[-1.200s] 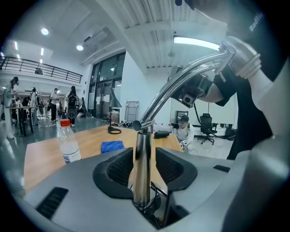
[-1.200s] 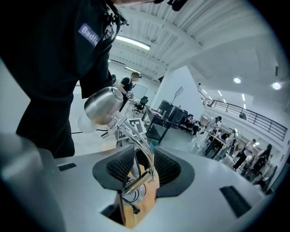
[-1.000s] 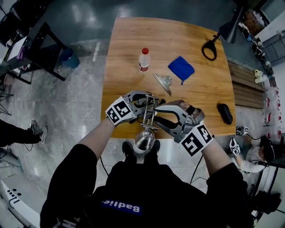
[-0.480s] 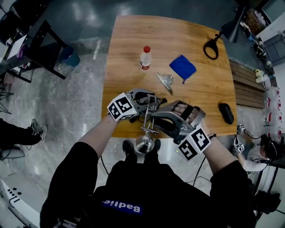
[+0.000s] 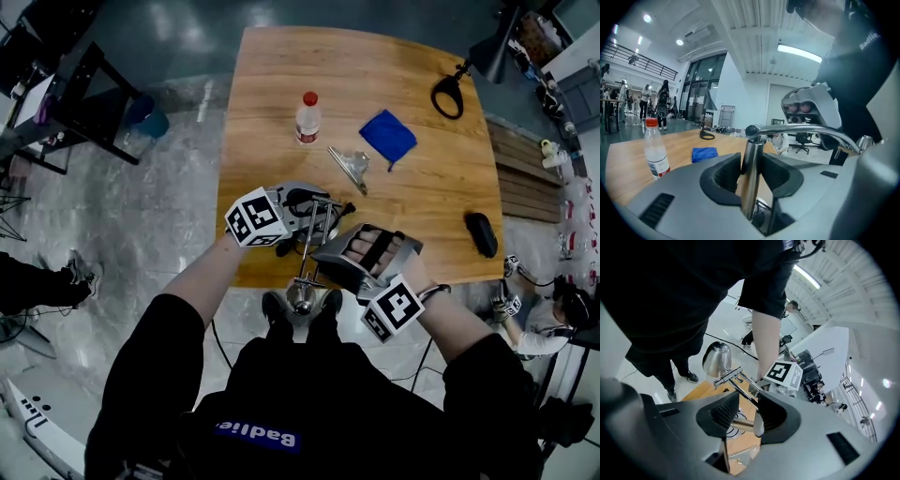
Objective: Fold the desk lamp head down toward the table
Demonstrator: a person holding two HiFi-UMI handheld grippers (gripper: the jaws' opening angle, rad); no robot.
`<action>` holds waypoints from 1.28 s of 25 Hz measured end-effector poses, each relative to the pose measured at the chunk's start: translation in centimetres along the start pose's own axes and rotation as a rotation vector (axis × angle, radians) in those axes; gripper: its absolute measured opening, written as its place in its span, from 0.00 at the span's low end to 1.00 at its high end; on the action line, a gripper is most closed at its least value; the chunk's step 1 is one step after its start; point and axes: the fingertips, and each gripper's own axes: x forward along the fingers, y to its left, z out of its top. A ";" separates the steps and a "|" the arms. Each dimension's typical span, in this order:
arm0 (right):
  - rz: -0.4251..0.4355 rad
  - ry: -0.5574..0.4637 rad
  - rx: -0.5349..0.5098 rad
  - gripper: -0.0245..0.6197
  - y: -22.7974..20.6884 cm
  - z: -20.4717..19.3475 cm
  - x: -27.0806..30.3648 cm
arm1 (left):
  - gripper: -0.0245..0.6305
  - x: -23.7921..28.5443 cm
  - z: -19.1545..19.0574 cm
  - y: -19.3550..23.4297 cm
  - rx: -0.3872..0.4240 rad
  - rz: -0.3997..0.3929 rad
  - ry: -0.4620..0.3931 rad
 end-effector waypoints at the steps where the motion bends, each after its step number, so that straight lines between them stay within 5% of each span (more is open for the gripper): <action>1: 0.001 0.006 -0.010 0.22 0.3 -0.1 0.2 | 0.25 0.0 0.0 0.0 0.000 -0.006 -0.001; 14: 0.007 0.004 -0.074 0.24 2.1 -1.4 2.6 | 0.25 -0.1 0.2 0.0 -0.001 -0.092 -0.023; 32: 0.016 0.026 -0.002 0.22 2.7 -2.3 3.7 | 0.25 0.0 0.0 0.0 0.004 -0.061 0.007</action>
